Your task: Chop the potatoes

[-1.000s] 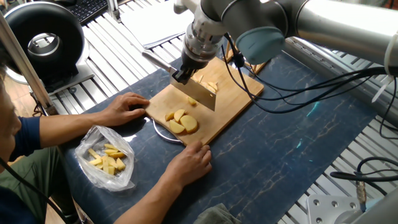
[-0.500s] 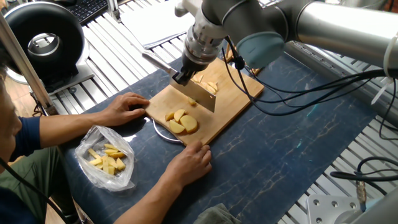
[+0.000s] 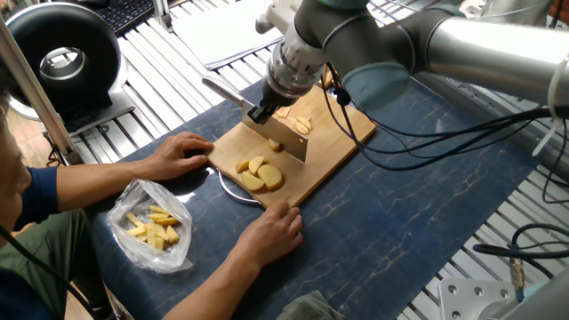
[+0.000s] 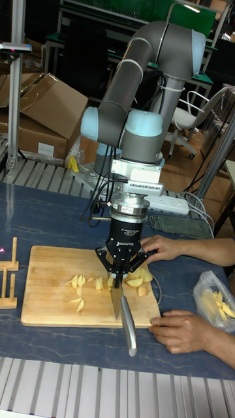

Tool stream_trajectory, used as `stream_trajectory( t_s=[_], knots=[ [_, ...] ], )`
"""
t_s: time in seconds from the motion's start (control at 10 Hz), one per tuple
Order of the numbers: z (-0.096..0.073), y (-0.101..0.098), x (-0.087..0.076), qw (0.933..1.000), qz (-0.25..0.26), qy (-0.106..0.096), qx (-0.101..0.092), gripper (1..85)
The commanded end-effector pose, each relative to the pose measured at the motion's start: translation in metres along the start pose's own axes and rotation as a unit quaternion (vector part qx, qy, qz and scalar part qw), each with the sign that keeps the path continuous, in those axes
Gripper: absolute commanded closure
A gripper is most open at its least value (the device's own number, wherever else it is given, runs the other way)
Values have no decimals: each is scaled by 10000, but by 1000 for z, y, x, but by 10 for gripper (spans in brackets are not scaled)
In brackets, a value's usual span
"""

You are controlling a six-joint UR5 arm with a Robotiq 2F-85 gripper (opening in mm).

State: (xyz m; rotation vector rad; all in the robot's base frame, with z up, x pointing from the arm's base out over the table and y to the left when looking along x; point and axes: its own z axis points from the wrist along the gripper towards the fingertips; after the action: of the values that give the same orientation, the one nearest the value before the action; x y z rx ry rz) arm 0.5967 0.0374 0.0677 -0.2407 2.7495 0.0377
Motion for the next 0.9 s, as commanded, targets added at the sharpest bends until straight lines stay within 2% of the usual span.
stream_trajectory(
  t_s=[0.0, 0.1, 0.2, 0.3, 0.8],
  knots=[
    [-41, -3, 7, 9992, -46, 377, -84, 847],
    [-48, 5, 1, 9989, 80, 439, -121, 847],
    [-46, 12, -4, 9989, 143, 400, -208, 847],
    [-46, 12, -6, 9989, 138, 410, -151, 847],
    [-35, 12, -10, 9993, 166, 333, -106, 847]
  ],
)
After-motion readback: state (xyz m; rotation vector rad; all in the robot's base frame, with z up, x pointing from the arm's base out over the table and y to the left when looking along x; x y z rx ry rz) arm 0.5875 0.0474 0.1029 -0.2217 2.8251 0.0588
